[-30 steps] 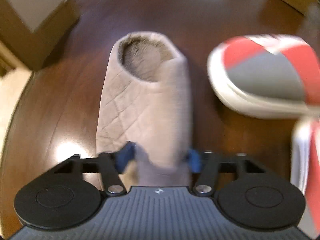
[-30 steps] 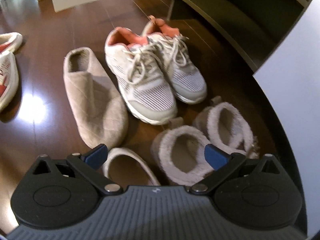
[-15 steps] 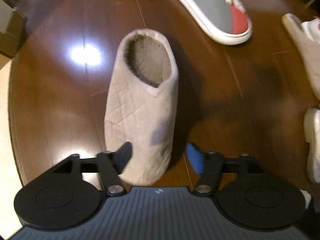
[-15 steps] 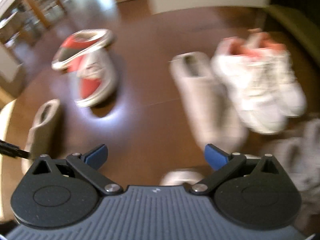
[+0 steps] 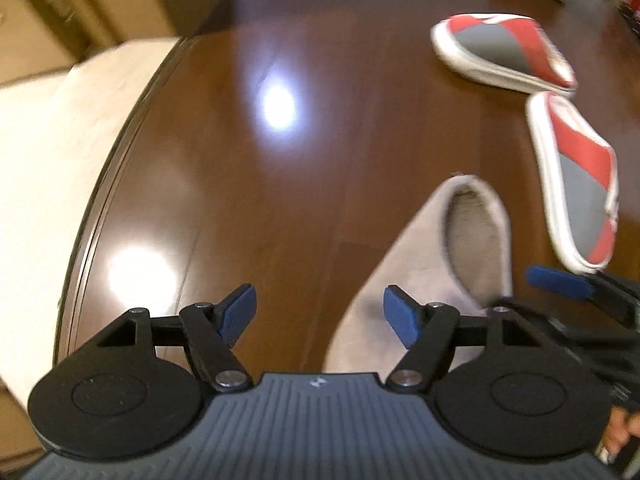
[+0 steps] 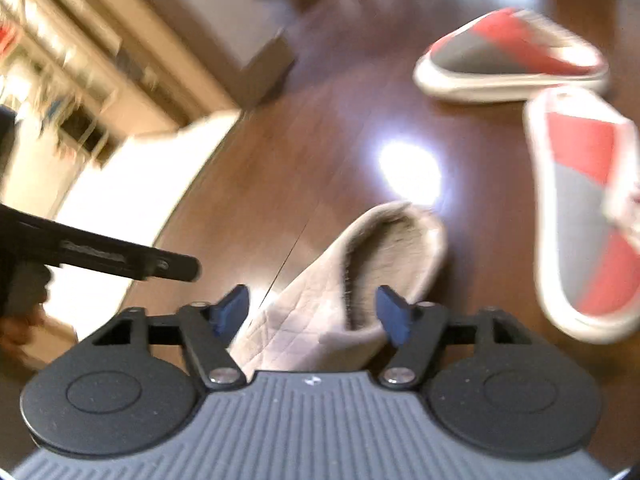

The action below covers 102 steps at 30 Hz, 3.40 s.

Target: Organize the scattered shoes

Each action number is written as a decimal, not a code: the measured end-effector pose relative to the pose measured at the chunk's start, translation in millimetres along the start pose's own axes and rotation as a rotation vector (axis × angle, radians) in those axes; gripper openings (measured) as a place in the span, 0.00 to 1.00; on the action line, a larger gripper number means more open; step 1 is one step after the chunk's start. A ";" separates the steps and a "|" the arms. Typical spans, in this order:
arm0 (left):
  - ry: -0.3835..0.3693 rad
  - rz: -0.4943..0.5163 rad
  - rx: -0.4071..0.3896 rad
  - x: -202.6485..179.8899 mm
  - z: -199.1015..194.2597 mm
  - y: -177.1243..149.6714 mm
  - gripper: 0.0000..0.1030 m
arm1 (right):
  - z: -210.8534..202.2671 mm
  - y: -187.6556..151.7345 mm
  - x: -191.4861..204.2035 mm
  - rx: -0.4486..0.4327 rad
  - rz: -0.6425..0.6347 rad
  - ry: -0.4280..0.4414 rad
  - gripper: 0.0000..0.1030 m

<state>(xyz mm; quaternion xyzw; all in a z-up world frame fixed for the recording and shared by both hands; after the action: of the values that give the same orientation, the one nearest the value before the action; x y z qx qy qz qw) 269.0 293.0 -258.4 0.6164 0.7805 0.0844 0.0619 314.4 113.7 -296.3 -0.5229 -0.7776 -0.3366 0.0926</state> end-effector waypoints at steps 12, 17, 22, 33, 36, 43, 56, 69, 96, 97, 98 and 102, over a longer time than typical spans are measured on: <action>-0.016 -0.056 0.056 33.1 11.3 -23.9 0.70 | 46.3 -9.7 17.5 0.043 -0.049 0.253 0.06; -0.061 -0.056 0.027 27.0 -5.5 -25.1 0.70 | -22.2 -24.1 29.0 -0.031 -0.120 0.317 0.06; -0.130 -0.009 0.017 -7.3 -20.4 -27.4 0.70 | -125.2 -43.8 23.2 -0.081 -0.202 0.302 0.06; -0.204 0.227 0.066 -114.3 -24.0 -52.4 0.70 | -200.7 -52.9 -109.6 0.153 -0.401 -0.022 0.06; -0.204 0.267 0.081 -126.9 -21.0 -59.0 0.70 | -183.9 -67.7 -146.6 0.244 -0.439 -0.171 0.11; -0.208 0.318 0.106 -149.2 -16.5 -70.4 0.70 | -206.7 -104.2 -175.0 -0.124 -0.006 -0.478 0.81; -0.208 0.375 0.138 -174.2 -8.0 -85.8 0.70 | -172.9 -159.5 -225.0 -0.151 0.202 -0.666 0.14; -0.205 0.404 0.162 -180.3 -2.6 -97.2 0.70 | -219.3 -174.6 -263.0 -0.233 0.326 -0.655 0.13; -0.163 0.890 -0.088 -325.7 -116.4 -153.6 0.70 | -399.2 -323.7 -113.4 -0.310 0.495 -0.809 0.86; -0.170 0.901 -0.125 -331.5 -141.2 -157.2 0.70 | -415.8 -331.6 -101.2 -0.325 0.496 -0.824 0.88; -0.185 0.907 -0.162 -336.7 -169.6 -161.7 0.71 | -430.3 -339.2 -90.3 -0.333 0.498 -0.833 0.91; -0.144 0.920 -0.282 -341.5 -239.6 -185.0 0.78 | -468.4 -357.1 -61.4 -0.361 0.486 -0.826 0.99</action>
<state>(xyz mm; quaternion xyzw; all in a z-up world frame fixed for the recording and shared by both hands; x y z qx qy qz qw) 124.3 -94.2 -65.0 0.8873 0.4019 0.1649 0.1550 -68.9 -303.9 -125.0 -0.7858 -0.5347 -0.1995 -0.2384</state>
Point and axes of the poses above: each gripper's, at about its wrist camera, not at the fingertips, and z roughly the way its jaws point, x to its left, y to its top, the point moved 10 cm from there along z, roughly the way its jaws point
